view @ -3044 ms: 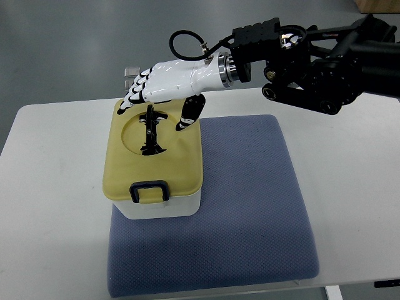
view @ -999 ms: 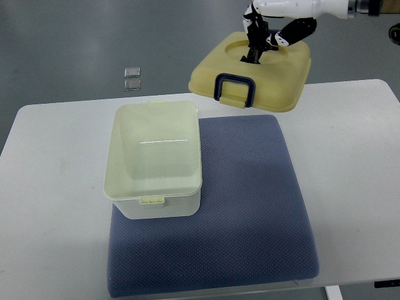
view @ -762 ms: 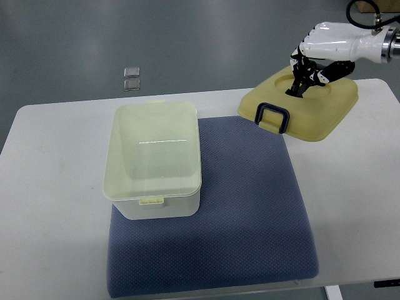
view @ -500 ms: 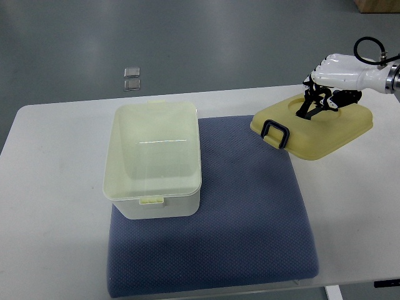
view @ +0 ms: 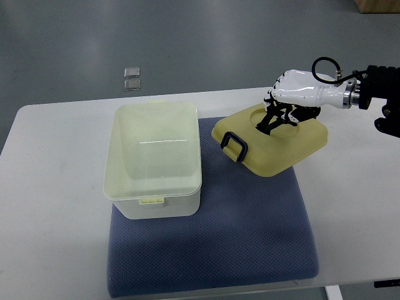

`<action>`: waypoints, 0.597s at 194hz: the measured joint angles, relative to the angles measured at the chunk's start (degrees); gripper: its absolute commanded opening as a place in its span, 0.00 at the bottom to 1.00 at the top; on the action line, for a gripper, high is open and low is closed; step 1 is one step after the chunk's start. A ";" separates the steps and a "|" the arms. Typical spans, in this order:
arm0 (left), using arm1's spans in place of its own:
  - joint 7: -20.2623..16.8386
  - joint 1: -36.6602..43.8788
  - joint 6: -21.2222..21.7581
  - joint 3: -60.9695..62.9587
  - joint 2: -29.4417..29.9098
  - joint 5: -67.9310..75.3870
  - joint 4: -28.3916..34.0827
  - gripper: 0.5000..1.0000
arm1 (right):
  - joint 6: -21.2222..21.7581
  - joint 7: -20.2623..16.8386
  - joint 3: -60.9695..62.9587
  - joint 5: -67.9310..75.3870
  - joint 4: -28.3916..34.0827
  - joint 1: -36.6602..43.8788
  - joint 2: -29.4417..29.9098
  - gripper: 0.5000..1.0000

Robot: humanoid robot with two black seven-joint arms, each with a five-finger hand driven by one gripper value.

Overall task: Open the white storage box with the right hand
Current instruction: 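Carry the lid beside the box and lower it onto the mat, then release the black handle and open the right hand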

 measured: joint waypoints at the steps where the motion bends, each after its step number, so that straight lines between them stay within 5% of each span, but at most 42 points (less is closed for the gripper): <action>1: 0.00 0.00 0.00 0.00 0.00 0.00 0.00 1.00 | -0.03 0.00 0.00 0.00 -0.02 -0.03 0.11 0.00; 116: 0.00 0.00 0.00 -0.08 0.00 -0.02 0.05 1.00 | -2.06 -0.01 0.00 0.02 -0.95 -3.32 5.68 0.00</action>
